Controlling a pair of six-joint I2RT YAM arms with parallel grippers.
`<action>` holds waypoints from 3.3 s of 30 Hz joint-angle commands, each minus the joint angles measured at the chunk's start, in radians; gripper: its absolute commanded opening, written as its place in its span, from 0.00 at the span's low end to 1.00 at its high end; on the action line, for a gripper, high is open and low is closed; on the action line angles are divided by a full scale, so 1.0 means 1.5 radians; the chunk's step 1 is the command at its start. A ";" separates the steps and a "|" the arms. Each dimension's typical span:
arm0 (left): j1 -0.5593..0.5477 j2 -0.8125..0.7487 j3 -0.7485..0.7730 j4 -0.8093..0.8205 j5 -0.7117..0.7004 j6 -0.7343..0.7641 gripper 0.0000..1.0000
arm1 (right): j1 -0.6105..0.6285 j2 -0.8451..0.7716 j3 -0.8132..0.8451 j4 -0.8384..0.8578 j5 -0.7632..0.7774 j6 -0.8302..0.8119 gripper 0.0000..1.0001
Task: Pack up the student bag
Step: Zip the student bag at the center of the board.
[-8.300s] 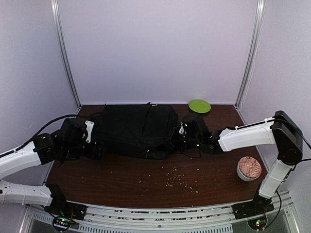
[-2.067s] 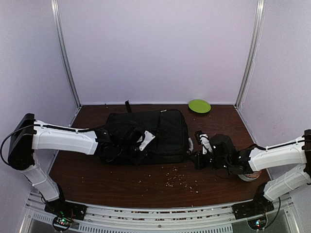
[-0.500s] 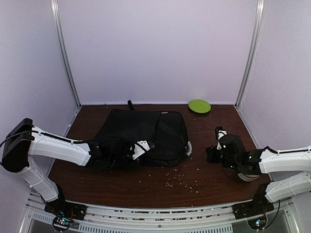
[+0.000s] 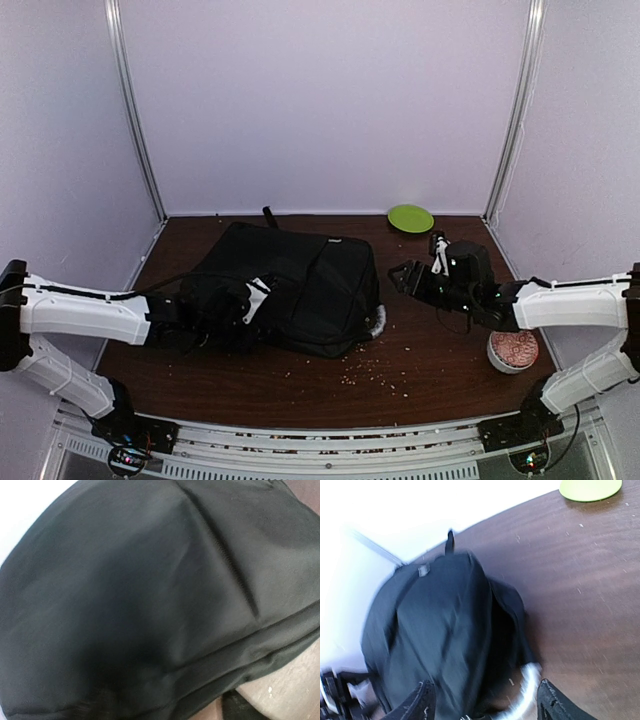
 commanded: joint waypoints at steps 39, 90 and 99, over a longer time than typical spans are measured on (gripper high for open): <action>0.419 0.164 0.047 0.345 0.463 -0.448 0.71 | 0.093 0.134 0.066 0.045 -0.056 0.149 0.41; 0.101 -0.031 -0.088 0.198 0.265 -0.774 0.97 | 0.394 0.357 0.208 0.002 0.242 0.030 0.39; 0.101 0.007 -0.067 0.208 0.288 -0.765 0.95 | 0.393 0.340 0.176 0.029 0.226 -0.023 0.43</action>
